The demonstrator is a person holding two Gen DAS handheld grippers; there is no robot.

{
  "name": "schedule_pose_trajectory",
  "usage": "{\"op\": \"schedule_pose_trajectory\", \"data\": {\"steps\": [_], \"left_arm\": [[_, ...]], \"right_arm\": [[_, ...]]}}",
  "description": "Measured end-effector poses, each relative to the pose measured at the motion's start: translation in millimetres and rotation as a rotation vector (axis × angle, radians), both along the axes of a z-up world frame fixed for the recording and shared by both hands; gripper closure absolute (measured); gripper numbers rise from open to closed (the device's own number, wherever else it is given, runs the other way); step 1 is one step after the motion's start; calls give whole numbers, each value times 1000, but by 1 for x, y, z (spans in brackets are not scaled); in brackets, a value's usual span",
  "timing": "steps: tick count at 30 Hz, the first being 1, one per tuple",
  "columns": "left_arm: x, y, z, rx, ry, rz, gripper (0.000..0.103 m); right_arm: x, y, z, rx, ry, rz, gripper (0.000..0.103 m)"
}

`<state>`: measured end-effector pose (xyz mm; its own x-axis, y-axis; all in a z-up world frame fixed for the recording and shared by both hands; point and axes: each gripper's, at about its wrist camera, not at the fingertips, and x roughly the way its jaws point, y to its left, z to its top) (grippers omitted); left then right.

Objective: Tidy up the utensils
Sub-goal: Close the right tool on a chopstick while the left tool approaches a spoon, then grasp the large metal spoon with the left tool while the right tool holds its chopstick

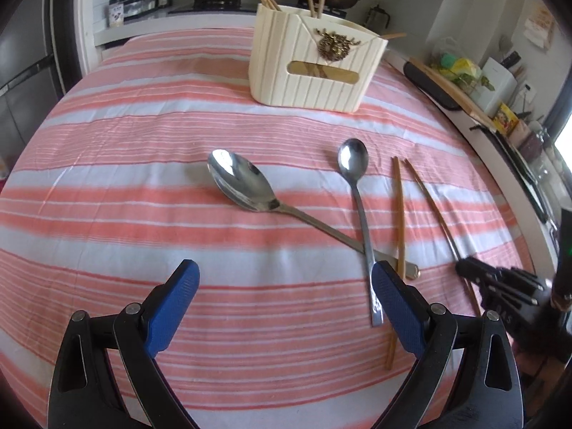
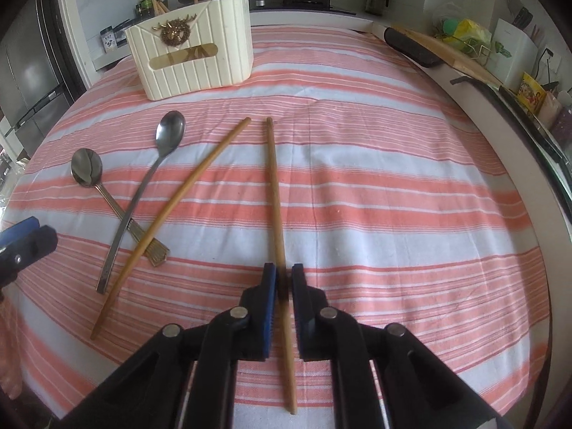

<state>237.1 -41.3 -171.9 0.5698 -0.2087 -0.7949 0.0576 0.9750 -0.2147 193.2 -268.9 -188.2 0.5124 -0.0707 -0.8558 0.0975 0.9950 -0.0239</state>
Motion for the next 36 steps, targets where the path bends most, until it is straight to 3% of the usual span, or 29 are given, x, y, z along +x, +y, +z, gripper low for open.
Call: {"op": "schedule_pose_trajectory", "data": {"steps": [5, 8, 9, 11, 12, 13, 14, 19, 24, 27, 28, 30, 31, 32, 36], "left_arm": [[25, 27, -14, -77, 65, 213, 7], [40, 36, -20, -89, 74, 266, 12], [44, 37, -19, -73, 66, 268, 17], [55, 39, -19, -72, 62, 247, 48], [61, 39, -18, -73, 61, 231, 58], [67, 40, -19, -72, 67, 212, 77], [74, 40, -20, -83, 75, 189, 88], [103, 36, -19, -120, 49, 75, 98], [146, 24, -14, -59, 22, -19, 98], [158, 18, -8, 4, 12, -18, 92], [157, 17, -5, 15, 12, -9, 87], [147, 18, 0, -8, 10, -2, 64], [140, 17, 2, -14, 10, 10, 41], [132, 14, 3, -10, 2, 20, 28], [102, -12, -3, 109, -15, 19, 22]], "right_arm": [[-3, -5, -1, 28, -16, 1, 92], [-5, -5, -2, 30, -26, 10, 91], [-5, -5, -3, 28, -30, 14, 91], [-7, -5, -3, 28, -38, 21, 90], [-8, -5, -3, 30, -41, 24, 90], [-9, -5, -4, 32, -43, 26, 90], [-9, -5, -4, 36, -46, 27, 90], [-9, -7, -4, 40, -54, 30, 90], [-10, -6, -5, 30, -62, 33, 90], [-11, -6, -4, 28, -64, 28, 90], [-11, -6, -4, 30, -63, 28, 90], [-11, -6, -4, 35, -63, 26, 90], [-12, -7, -4, 40, -65, 25, 90], [-12, -8, -4, 44, -67, 23, 90], [-13, -6, -4, 38, -70, 29, 85]]}}
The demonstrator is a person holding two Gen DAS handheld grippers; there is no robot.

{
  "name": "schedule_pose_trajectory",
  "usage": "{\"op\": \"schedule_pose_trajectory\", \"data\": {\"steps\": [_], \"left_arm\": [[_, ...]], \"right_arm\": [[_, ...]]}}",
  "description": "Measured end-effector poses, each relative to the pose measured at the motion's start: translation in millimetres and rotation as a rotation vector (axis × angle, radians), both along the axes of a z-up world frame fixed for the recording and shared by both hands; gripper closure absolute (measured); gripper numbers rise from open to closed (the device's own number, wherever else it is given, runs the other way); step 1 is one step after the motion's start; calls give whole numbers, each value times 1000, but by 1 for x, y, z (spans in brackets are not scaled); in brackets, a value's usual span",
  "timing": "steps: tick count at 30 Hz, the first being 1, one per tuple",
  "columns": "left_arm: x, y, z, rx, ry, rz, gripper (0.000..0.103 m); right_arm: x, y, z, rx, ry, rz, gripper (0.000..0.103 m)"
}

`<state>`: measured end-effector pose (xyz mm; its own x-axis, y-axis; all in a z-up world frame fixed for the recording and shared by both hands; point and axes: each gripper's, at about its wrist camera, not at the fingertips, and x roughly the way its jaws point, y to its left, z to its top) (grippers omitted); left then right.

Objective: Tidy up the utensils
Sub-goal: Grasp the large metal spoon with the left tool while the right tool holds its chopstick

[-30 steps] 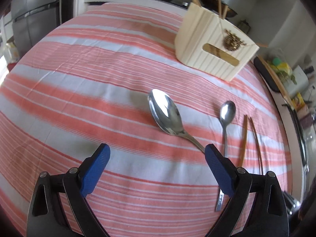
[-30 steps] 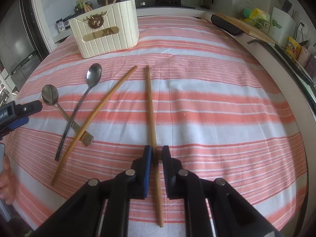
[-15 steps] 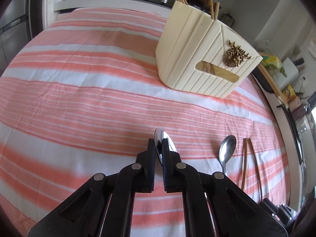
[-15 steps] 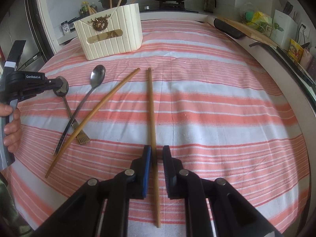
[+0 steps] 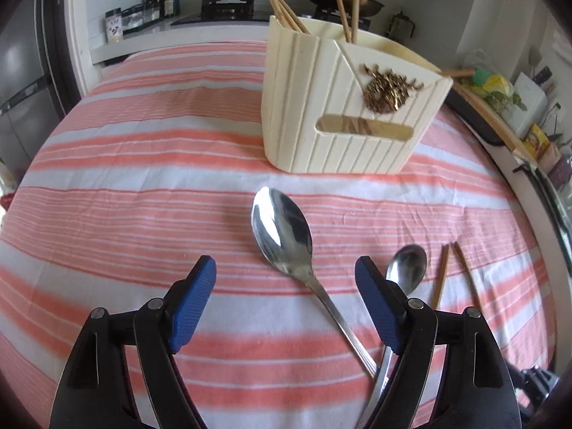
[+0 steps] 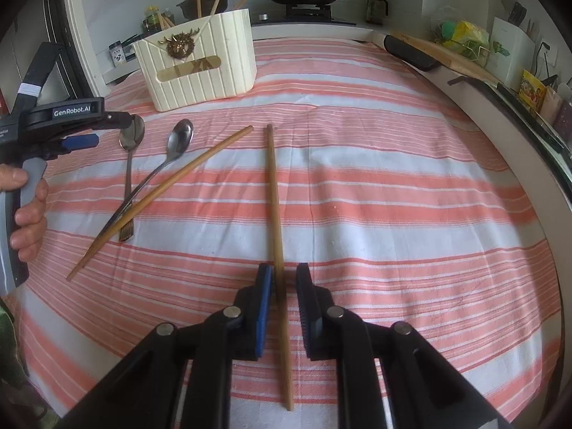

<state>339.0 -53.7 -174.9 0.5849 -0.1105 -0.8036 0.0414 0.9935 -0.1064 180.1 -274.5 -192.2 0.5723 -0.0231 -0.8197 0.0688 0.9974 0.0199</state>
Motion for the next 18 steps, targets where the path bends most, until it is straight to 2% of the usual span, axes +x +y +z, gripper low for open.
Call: {"op": "schedule_pose_trajectory", "data": {"steps": [4, 7, 9, 13, 18], "left_arm": [[-21, -33, -21, 199, 23, -73, 21], [-39, -35, -19, 254, -14, -99, 15], [-45, -30, -19, 243, -4, -116, 13], [-43, -20, -22, 173, 44, -104, 12], [-59, -6, -19, 189, 64, -103, 9]], "right_arm": [[0, 2, 0, -4, 1, 13, 82], [-3, -1, 0, 14, 1, 6, 82], [-5, -3, 0, 21, -3, 2, 82], [-8, -2, 0, -2, -10, 9, 82], [-8, -5, 1, 6, 1, 8, 82]]}}
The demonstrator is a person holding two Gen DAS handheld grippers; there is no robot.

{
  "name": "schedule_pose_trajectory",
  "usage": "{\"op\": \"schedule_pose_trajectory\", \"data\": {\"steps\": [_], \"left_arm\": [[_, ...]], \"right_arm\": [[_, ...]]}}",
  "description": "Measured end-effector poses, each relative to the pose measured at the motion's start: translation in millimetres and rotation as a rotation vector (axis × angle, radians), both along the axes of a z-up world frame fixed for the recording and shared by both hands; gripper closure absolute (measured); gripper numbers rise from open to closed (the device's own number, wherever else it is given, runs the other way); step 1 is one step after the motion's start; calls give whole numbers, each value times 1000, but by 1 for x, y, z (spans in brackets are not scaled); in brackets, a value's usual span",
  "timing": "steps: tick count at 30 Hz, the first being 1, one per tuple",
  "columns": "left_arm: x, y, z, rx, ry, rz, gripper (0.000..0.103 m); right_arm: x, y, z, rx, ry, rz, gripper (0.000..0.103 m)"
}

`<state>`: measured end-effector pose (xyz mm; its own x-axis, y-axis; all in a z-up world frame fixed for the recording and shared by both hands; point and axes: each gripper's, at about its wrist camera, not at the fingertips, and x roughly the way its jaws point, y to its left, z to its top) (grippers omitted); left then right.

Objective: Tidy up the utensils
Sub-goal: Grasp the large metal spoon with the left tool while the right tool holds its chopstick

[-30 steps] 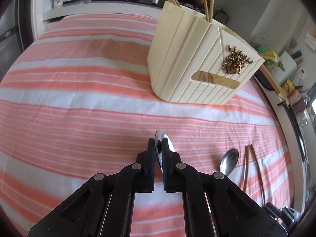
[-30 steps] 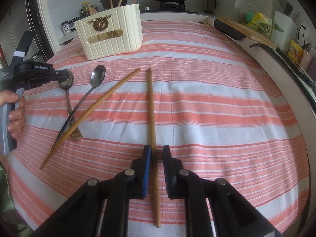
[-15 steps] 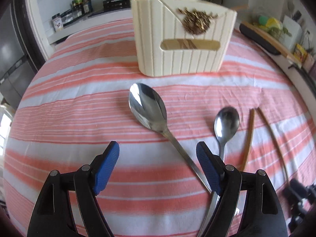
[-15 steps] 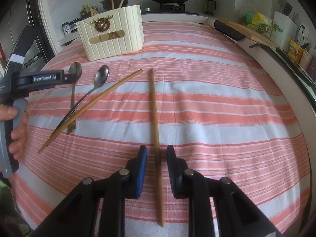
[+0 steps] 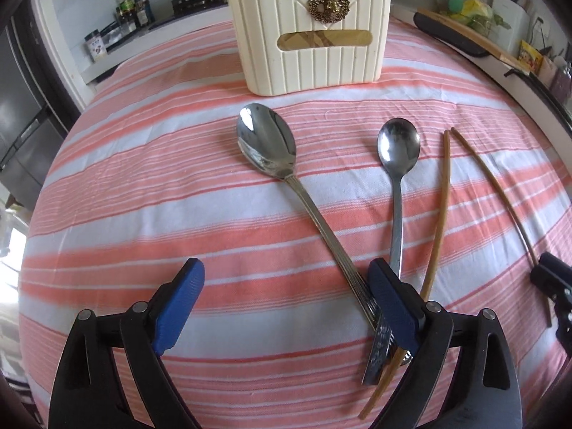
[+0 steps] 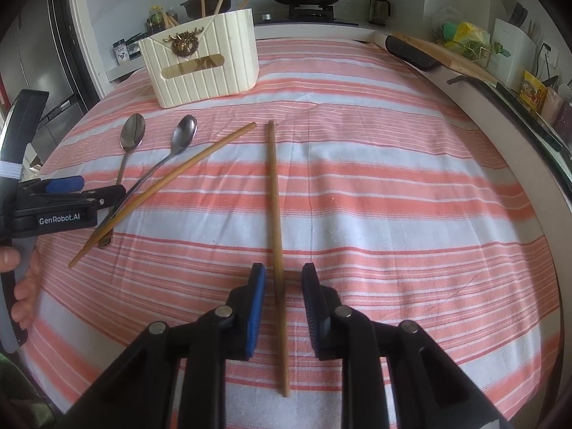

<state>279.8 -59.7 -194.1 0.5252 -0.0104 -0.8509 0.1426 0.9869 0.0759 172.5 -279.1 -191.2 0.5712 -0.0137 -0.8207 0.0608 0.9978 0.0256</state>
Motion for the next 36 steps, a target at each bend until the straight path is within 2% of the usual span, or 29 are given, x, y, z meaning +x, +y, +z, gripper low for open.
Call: {"op": "schedule_pose_trajectory", "data": {"steps": [6, 10, 13, 14, 18, 27, 32, 36], "left_arm": [[-18, 34, 1, 50, 13, 33, 10], [-26, 46, -2, -21, 51, 12, 10], [-27, 45, 2, -24, 53, -36, 10], [-24, 44, 3, -16, 49, -52, 10], [-4, 32, 5, -15, 71, -137, 10], [40, 10, 1, 78, 69, -125, 9], [69, 10, 0, 11, 107, -91, 10], [92, 8, -1, -53, 136, -54, 16]], "right_arm": [[-4, -1, 0, -17, 6, 12, 82], [-2, -1, 1, -24, 20, 24, 82], [1, 0, 2, -34, 38, 29, 82], [4, 1, 2, -42, 47, 36, 81], [15, 5, 4, -35, 96, 84, 66], [35, 0, 4, -62, 185, 176, 66], [74, 5, 4, -77, 235, 236, 66], [118, 15, 2, -100, 230, 257, 68]]}}
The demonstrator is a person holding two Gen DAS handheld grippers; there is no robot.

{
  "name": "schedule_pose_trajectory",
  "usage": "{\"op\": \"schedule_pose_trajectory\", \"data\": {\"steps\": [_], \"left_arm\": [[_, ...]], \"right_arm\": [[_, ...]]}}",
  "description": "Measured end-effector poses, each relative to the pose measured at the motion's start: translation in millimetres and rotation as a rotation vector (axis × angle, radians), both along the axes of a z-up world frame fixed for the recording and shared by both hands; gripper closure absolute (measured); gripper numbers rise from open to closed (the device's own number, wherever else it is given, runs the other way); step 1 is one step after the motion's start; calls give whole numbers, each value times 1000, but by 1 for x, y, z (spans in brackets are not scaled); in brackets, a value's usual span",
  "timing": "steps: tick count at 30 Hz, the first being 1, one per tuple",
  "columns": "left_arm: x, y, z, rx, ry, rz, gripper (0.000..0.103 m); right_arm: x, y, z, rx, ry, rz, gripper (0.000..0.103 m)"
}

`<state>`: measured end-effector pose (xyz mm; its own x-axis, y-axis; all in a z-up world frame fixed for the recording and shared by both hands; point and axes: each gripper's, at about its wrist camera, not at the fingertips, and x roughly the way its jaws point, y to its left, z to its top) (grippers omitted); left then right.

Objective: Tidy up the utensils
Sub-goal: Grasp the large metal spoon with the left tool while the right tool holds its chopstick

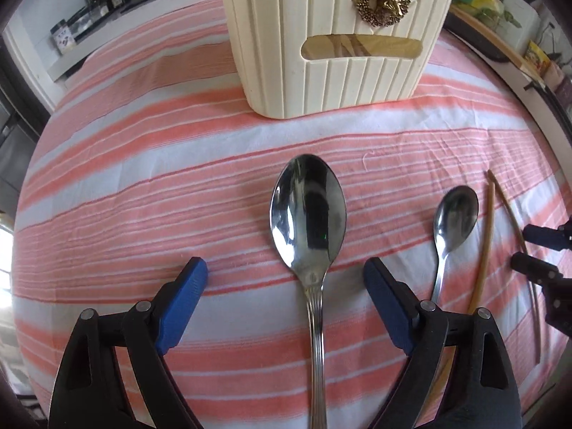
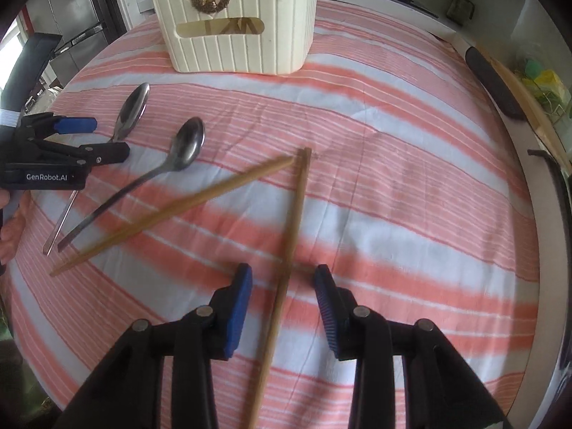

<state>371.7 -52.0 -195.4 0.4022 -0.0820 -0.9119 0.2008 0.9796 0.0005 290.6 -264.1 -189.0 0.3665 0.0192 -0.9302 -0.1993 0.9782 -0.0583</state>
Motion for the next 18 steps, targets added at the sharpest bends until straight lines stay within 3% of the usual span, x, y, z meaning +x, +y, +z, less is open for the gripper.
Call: {"op": "schedule_pose_trajectory", "data": {"steps": [1, 3, 5, 10, 18], "left_arm": [[3, -1, 1, -5, -4, 0, 21], [6, -3, 3, -11, -25, -3, 37], [7, 0, 7, -31, -48, -3, 62], [-5, 21, 17, -126, -101, 14, 62], [-67, 45, 78, -208, -328, 6, 62]], "right_arm": [[10, 1, 0, 3, -2, -2, 71], [27, 2, 0, 8, -2, -11, 95], [39, 0, 0, 27, -8, -30, 97], [39, -14, 10, 123, -50, -85, 97], [-9, -26, 75, 185, -272, -81, 97]]}}
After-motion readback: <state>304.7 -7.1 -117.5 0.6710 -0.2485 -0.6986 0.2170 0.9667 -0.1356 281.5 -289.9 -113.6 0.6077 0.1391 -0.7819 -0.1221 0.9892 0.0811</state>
